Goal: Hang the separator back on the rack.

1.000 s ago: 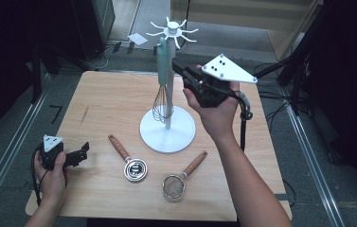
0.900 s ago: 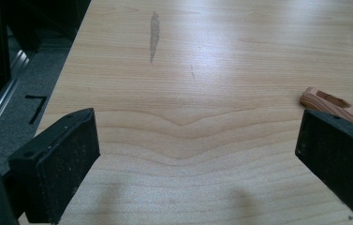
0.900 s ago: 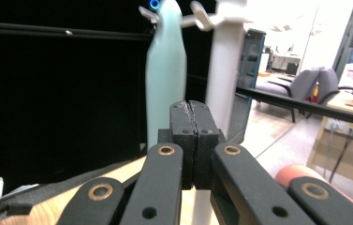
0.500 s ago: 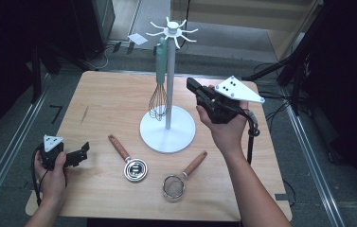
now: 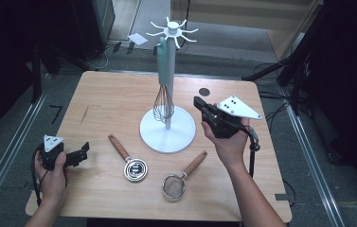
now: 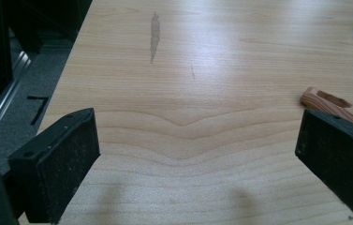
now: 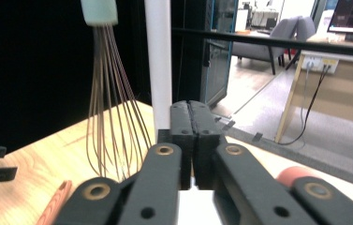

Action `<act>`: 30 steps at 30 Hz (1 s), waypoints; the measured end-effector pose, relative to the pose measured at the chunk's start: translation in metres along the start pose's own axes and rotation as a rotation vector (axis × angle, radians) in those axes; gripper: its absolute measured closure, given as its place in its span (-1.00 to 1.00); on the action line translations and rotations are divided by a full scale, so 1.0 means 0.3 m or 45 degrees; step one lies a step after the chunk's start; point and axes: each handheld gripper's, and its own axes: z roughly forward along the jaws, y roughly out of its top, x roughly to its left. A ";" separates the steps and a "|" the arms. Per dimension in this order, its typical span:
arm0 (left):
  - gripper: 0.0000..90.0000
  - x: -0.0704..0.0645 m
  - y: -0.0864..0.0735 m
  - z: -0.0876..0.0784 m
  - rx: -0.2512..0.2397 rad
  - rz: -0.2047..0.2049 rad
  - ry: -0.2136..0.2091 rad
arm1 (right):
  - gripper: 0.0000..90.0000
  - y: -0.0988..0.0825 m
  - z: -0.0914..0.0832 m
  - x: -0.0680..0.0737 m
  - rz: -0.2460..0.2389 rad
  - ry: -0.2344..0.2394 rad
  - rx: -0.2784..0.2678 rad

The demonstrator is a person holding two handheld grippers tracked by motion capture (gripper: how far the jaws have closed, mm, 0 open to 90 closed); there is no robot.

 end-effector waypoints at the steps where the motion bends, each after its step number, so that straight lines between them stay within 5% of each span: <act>1: -0.99 0.000 0.000 0.000 0.000 -0.002 -0.001 | 0.92 -0.023 -0.006 -0.009 0.012 0.000 0.014; 22: -0.99 0.001 -0.001 -0.005 -0.009 0.006 -0.030 | 0.65 -0.210 -0.074 -0.063 0.107 -0.088 0.108; 30: -0.99 -0.010 0.004 -0.022 -0.024 0.049 -0.049 | 0.62 -0.270 -0.108 -0.066 0.126 -0.118 0.133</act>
